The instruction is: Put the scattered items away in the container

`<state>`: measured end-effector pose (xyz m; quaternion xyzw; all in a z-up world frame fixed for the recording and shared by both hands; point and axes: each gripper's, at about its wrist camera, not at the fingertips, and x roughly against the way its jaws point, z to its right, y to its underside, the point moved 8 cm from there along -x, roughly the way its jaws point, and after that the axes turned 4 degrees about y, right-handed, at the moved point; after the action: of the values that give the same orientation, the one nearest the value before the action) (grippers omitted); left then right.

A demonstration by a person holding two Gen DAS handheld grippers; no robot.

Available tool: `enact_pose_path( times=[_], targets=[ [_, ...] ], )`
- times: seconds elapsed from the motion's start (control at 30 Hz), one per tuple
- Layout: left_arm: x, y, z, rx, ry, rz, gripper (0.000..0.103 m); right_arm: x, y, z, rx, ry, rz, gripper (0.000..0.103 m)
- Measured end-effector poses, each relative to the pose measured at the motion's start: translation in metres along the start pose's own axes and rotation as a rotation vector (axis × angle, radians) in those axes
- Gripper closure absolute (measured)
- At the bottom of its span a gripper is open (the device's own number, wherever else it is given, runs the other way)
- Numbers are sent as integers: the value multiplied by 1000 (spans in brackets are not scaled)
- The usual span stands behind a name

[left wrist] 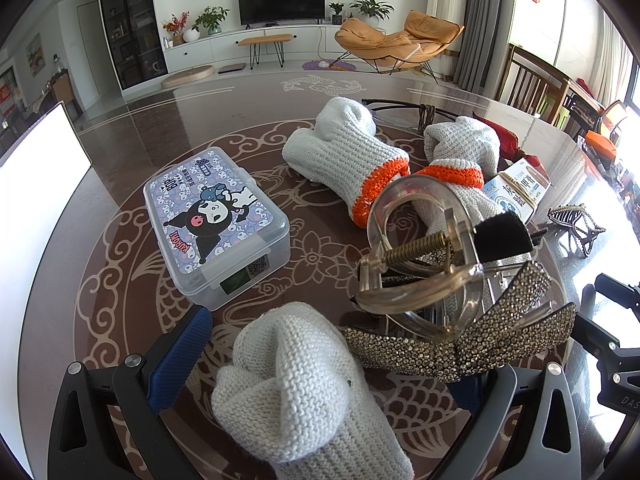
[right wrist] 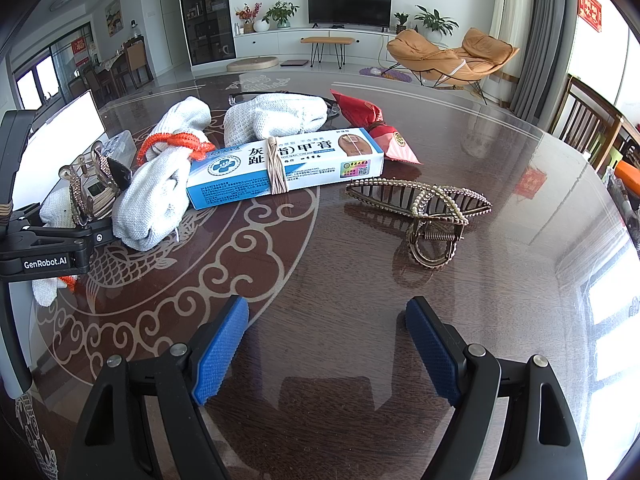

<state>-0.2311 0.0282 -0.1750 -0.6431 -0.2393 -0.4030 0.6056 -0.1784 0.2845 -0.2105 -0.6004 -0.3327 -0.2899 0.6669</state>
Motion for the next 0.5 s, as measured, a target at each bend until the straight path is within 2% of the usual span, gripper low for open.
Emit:
enact_pose_path(
  times=[0.5],
  targets=[
    [0,0,0,0,0,0,0,0,0,0,0,0,0,21]
  ],
)
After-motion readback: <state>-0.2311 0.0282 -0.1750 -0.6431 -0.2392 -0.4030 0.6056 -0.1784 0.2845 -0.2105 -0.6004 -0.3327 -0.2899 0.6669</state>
